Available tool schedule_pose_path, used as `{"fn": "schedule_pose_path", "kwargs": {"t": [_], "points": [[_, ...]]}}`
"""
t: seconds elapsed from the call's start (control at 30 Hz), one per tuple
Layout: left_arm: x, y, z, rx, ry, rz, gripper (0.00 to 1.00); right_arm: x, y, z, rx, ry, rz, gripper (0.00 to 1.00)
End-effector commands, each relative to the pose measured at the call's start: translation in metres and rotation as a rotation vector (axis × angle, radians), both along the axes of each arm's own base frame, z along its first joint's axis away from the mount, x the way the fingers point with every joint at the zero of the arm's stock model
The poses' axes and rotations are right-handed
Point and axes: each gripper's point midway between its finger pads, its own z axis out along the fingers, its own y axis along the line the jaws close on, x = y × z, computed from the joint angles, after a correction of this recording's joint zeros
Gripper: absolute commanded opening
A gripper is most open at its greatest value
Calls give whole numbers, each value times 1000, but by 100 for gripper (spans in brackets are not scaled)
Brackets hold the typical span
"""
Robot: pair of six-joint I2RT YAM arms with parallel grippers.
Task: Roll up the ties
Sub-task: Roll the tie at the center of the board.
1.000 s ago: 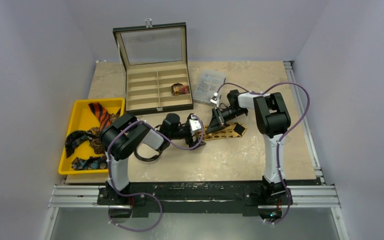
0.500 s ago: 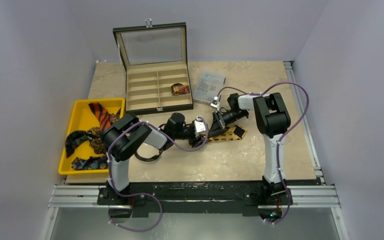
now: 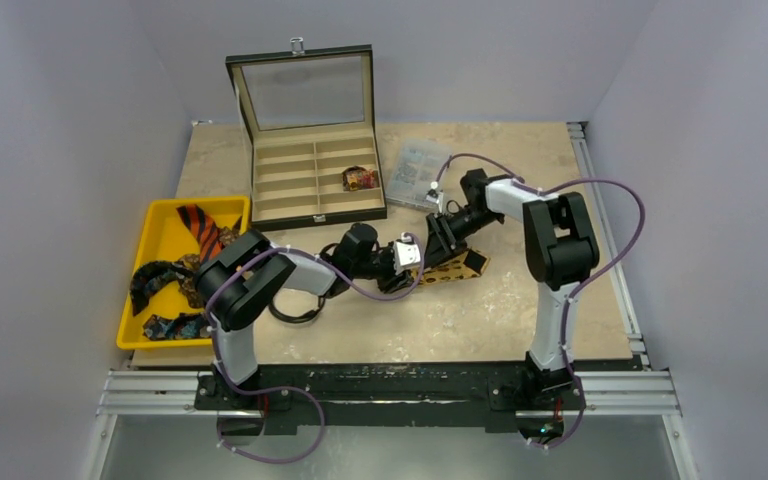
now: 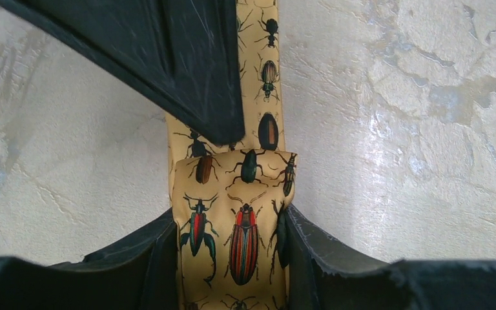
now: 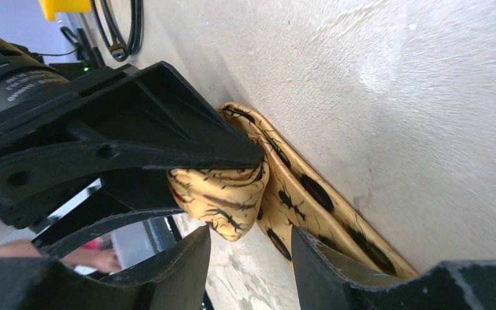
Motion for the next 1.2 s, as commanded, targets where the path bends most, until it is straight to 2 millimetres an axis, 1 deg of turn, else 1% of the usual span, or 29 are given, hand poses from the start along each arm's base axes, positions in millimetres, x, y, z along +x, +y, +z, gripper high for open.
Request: {"fn": "schedule_pose_path", "kwargs": {"t": [0.0, 0.13, 0.23, 0.37, 0.5, 0.67, 0.7, 0.73, 0.8, 0.83, 0.87, 0.93, 1.0, 1.07, 1.13, 1.17], "points": [[-26, 29, -47, 215, 169, 38, 18, 13, -13, 21, -61, -122, -40, 49], [-25, 29, -50, 260, 212, 68, 17, 8, -1, 33, 1, -76, -89, 48], [-24, 29, -53, 297, 244, 98, 17, 2, 9, 34, 15, -46, -101, 49], [-25, 27, -52, 310, 241, 108, 17, -2, 8, 21, -24, -29, -114, 49], [-27, 24, -53, 317, 238, 106, 18, 8, 7, 5, -73, -44, -153, 51], [-28, 19, -53, 322, 233, 94, 18, 15, 12, 0, -83, -26, -184, 50], [-27, 18, -53, 324, 234, 96, 18, 15, 12, 0, -78, -27, -181, 46], [-28, 18, -53, 325, 235, 97, 18, 13, 12, 0, -74, -23, -180, 38], [-26, 18, -52, 323, 234, 100, 19, 10, 10, -4, -82, -19, -175, 12], [-26, 18, -52, 322, 238, 105, 21, 8, 8, -6, -95, -24, -167, 3], [-25, 17, -51, 318, 241, 111, 23, 6, 5, -9, -112, -20, -162, 0], [-22, 16, -47, 284, 261, 115, 31, 4, -3, -21, -164, -45, -141, 0], [-17, 14, -37, 211, 273, 120, 43, 3, -13, -36, -225, -49, -128, 0], [-14, 11, -22, 113, 267, 109, 55, 2, -24, -48, -285, -56, -118, 0], [-10, 6, -4, 6, 231, 82, 61, 4, -35, -58, -339, -63, -122, 0], [-10, 3, 4, -32, 213, 67, 63, 4, -39, -62, -366, -68, -123, 0]]}}
